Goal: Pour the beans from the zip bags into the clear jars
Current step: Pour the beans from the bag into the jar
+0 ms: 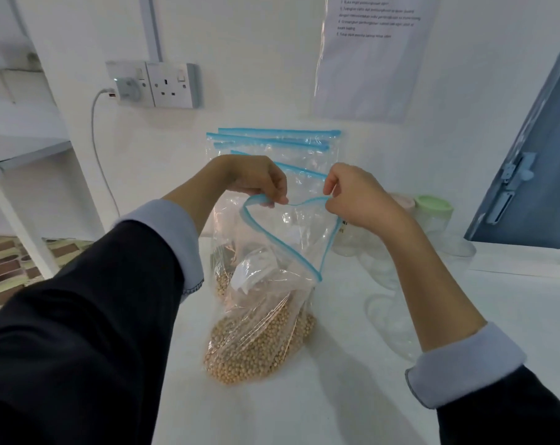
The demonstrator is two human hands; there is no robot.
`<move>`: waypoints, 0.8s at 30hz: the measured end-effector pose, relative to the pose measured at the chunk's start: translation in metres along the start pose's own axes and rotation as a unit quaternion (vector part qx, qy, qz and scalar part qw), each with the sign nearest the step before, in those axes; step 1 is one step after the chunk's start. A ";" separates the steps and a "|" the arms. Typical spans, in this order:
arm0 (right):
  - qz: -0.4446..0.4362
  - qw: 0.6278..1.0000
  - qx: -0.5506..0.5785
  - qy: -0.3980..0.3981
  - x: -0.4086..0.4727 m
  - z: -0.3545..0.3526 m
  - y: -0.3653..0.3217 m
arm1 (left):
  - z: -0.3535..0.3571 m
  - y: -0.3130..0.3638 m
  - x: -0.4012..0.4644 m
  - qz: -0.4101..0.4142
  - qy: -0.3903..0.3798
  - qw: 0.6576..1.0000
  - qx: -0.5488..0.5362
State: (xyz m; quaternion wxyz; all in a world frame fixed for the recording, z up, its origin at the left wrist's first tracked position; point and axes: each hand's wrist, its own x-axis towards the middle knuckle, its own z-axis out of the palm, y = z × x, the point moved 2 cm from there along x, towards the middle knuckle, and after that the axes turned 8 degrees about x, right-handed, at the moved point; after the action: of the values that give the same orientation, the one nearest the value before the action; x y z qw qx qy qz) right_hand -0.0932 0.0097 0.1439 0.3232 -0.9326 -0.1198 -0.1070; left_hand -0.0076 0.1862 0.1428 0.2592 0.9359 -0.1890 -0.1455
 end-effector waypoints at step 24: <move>-0.033 0.934 0.307 -0.181 -0.020 -0.033 0.009 | -0.020 -0.047 -0.090 -0.077 0.308 0.919 -0.232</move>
State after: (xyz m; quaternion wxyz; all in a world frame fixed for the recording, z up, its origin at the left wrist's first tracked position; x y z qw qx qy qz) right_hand -0.1136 -0.0205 0.1583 0.5626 -0.7871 -0.2342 0.0952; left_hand -0.0668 0.2705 0.1490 0.5029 0.8595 0.0117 0.0911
